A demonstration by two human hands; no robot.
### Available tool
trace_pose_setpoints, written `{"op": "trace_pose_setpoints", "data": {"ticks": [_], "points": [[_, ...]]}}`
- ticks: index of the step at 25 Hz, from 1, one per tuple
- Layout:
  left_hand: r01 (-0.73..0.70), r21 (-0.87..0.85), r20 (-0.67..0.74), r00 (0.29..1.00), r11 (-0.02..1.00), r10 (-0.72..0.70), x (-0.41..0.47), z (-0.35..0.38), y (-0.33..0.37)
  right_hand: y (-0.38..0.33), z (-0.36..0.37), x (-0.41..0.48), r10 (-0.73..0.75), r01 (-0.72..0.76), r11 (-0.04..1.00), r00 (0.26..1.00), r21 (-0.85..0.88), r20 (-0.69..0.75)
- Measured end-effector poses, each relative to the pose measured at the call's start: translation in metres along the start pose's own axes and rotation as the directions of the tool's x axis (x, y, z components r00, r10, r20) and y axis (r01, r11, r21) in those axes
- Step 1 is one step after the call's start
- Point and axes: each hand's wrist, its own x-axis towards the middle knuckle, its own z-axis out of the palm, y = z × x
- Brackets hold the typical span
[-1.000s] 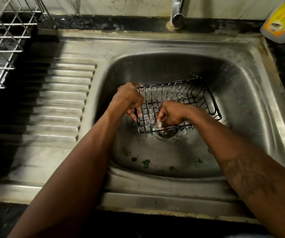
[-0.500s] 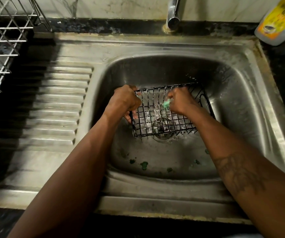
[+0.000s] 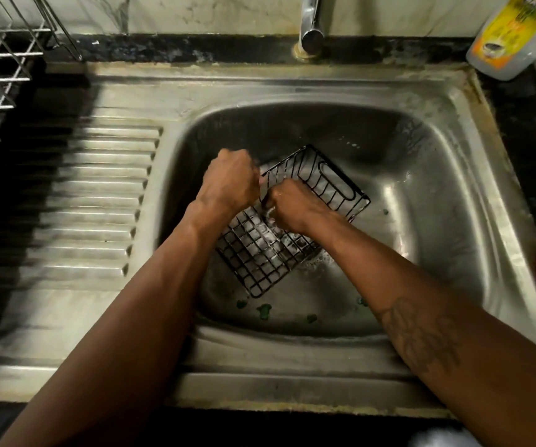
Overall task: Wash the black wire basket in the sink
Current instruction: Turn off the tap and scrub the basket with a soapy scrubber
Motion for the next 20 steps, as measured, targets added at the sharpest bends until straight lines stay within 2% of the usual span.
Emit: {"op": "trace_pose_setpoints", "data": {"ticks": [2,4,5,6,8,10,11,13,17,20], "points": [[-0.044,-0.032,0.074,0.996,0.998,0.047,-0.002,0.001,-0.001,0.013,-0.011,0.003,0.140,-0.134,0.989,0.984,0.063,-0.109],[-0.084,-0.045,0.123,0.988,0.995,0.089,-0.007,0.001,0.007,0.032,-0.020,0.008,0.297,-0.309,0.951,0.902,0.009,-0.312],[-0.104,-0.027,0.129,0.986,0.994,0.107,-0.008,0.001,0.012,0.036,-0.020,0.009,0.317,-0.349,0.937,0.875,-0.022,-0.366],[-0.115,-0.003,0.125,0.986,0.993,0.114,-0.008,0.002,0.014,0.031,-0.018,0.009,0.311,-0.351,0.935,0.875,-0.044,-0.370],[-0.095,0.020,0.123,0.988,0.995,0.092,-0.008,0.000,0.015,0.017,-0.009,0.010,0.232,-0.261,0.962,0.936,-0.079,-0.264],[-0.074,0.035,0.120,0.990,0.997,0.070,-0.006,-0.001,0.012,0.008,-0.008,0.008,0.131,-0.141,0.988,0.982,-0.069,-0.136],[-0.066,0.038,0.119,0.991,0.997,0.061,-0.006,-0.001,0.011,0.010,-0.013,0.006,0.138,-0.141,0.990,0.983,-0.013,-0.123],[-0.054,0.056,0.126,0.991,0.997,0.046,-0.007,0.001,0.011,0.020,-0.023,0.003,0.203,-0.207,0.978,0.959,-0.003,-0.198],[0.005,0.032,0.119,0.993,0.999,-0.009,-0.006,0.003,0.013,0.019,-0.031,-0.001,0.178,-0.267,0.911,0.942,-0.315,-0.286],[0.043,0.020,0.108,0.993,0.999,-0.045,-0.007,0.005,0.011,0.011,-0.033,-0.001,0.338,-0.433,0.817,0.895,-0.382,-0.292]]}}
